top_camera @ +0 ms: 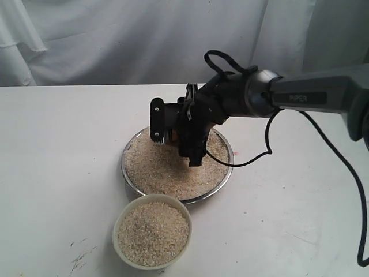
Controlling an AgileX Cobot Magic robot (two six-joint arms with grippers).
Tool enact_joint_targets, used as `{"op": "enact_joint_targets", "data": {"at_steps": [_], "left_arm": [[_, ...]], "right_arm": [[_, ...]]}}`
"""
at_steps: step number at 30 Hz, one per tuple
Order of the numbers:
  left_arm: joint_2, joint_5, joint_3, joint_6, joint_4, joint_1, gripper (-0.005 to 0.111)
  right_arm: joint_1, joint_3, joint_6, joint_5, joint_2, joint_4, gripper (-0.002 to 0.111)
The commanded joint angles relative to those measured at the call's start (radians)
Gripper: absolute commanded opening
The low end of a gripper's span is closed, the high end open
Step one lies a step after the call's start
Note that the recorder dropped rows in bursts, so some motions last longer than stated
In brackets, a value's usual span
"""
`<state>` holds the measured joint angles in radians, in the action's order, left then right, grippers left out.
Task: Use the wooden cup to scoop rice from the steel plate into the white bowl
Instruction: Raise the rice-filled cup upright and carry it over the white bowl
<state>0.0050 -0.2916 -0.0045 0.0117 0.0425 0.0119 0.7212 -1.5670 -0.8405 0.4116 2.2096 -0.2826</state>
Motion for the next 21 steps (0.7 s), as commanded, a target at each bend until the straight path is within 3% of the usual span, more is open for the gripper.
{"op": "enact_joint_targets", "data": {"at_steps": [1, 21], "left_arm": [[-0.005, 0.006, 0.005, -0.003, 0.001, -0.002, 0.000], [-0.005, 0.006, 0.005, -0.003, 0.001, -0.002, 0.000]], "right_arm": [[-0.009, 0.000, -0.008, 0.004, -0.075, 0.041, 0.000], [-0.016, 0.031, -0.080, 0.412, -0.338, 0.154, 0.000]]}}
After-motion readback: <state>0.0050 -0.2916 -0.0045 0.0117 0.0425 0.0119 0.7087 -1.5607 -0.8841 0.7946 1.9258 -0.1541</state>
